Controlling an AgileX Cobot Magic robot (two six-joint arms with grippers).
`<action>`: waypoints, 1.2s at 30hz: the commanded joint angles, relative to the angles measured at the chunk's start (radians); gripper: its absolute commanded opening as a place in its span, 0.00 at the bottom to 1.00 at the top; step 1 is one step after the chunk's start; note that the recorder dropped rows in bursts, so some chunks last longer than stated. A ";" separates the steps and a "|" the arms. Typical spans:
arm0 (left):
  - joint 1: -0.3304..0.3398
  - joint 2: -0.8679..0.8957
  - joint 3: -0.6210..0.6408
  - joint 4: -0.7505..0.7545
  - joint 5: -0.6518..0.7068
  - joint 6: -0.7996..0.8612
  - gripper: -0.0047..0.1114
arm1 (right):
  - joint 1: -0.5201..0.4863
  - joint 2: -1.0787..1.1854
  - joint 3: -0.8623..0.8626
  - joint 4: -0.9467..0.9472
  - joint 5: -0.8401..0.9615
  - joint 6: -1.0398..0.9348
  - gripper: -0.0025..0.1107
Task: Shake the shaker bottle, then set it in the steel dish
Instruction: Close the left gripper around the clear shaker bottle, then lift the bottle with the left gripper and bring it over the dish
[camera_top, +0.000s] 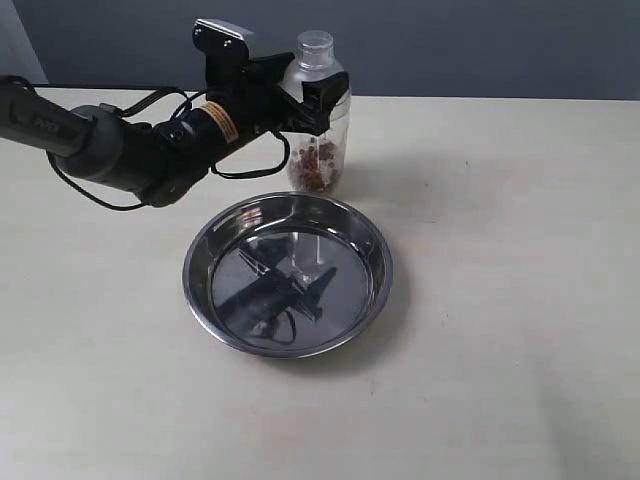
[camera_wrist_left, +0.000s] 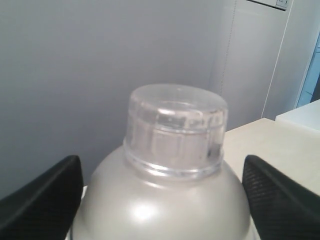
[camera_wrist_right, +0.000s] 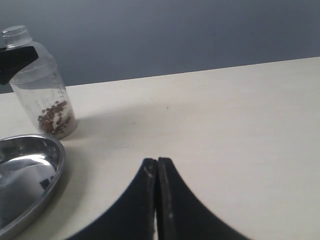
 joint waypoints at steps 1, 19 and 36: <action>-0.006 0.027 0.010 0.017 0.059 -0.019 0.73 | 0.003 0.004 0.001 -0.003 -0.014 -0.004 0.01; 0.024 0.027 0.010 0.195 0.040 -0.023 0.95 | 0.003 0.004 0.001 -0.003 -0.014 -0.004 0.01; 0.024 0.148 -0.123 0.123 0.060 -0.019 0.95 | 0.003 0.004 0.001 -0.003 -0.014 -0.004 0.01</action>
